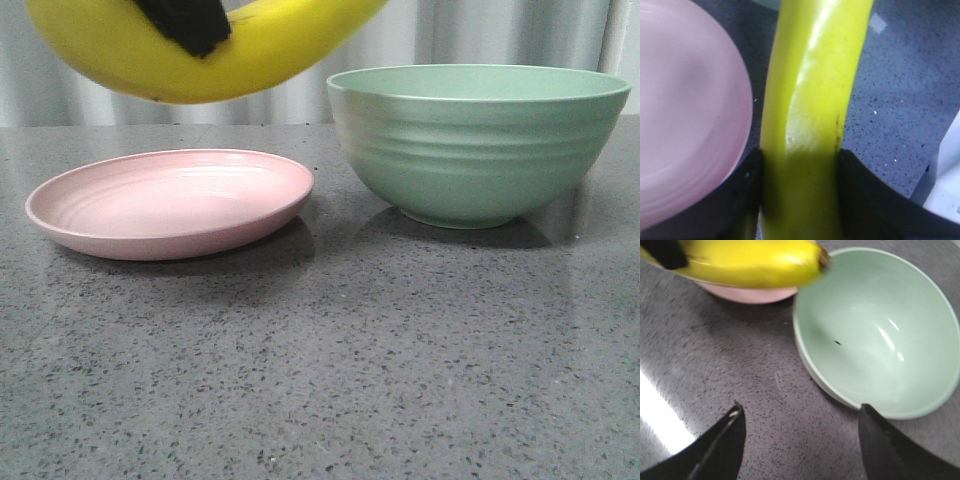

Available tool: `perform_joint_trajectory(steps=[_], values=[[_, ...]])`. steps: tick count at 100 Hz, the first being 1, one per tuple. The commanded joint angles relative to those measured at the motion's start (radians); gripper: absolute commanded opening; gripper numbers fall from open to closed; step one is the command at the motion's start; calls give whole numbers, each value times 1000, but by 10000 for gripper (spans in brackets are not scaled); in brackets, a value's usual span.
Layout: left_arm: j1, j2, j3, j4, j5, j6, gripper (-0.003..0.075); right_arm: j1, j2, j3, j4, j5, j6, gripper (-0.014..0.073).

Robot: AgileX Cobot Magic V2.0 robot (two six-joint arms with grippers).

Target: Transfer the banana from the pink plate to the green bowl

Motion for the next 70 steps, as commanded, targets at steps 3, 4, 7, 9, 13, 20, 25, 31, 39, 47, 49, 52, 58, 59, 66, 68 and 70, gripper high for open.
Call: perform_joint_trajectory(steps=[3, 4, 7, 9, 13, 20, 25, 31, 39, 47, 49, 52, 58, 59, 66, 68, 70], values=[[-32, -51, -35, -34, 35, 36, -19, 99, 69, -102, -72, 42, -93, 410], [-32, -53, -35, -31, 35, 36, -19, 106, 74, -110, -78, 48, -98, 410], [-35, -55, -35, -29, 35, 40, -19, 134, 92, -125, -102, 68, -113, 410], [-36, -56, -35, -29, 35, 43, -19, 154, 106, -134, -123, 80, -122, 410], [-36, -60, -35, -25, 35, 56, -19, 192, 129, -146, -154, 96, -143, 410], [-36, -62, -35, -24, 35, 63, -19, 249, 161, -160, -204, 113, -182, 410], [-36, -68, -35, -24, 35, 84, -19, 284, 181, -166, -253, 113, -185, 410], [-37, -78, -35, -24, 35, 122, -19, 321, 203, -166, -325, 116, -185, 410], [-38, -94, -35, -22, 35, 158, -19, 353, 224, -166, -380, 116, -185, 411], [-38, -107, -35, -22, 35, 159, -18, 373, 236, -166, -399, 97, -185, 410], [-38, -109, -35, -22, 35, 159, -19, 376, 239, -166, -404, 86, -185, 410], [-38, -110, -35, -24, 35, 159, -19, 380, 244, -166, -415, 74, -185, 410], [-38, -112, -35, -26, 35, 159, -19, 385, 251, -166, -451, 46, -185, 410], [-38, -112, -35, -26, 35, 159, -19, 385, 253, -166, -455, 43, -185, 410], [-38, -112, -35, -30, 35, 159, -19, 387, 263, -166, -491, 22, -185, 411], [-38, -112, -35, -32, 35, 159, -19, 387, 267, -166, -497, 20, -185, 411], [-38, -112, -35, -32, 35, 159, -19, 387, 268, -166, -506, 16, -185, 410]])
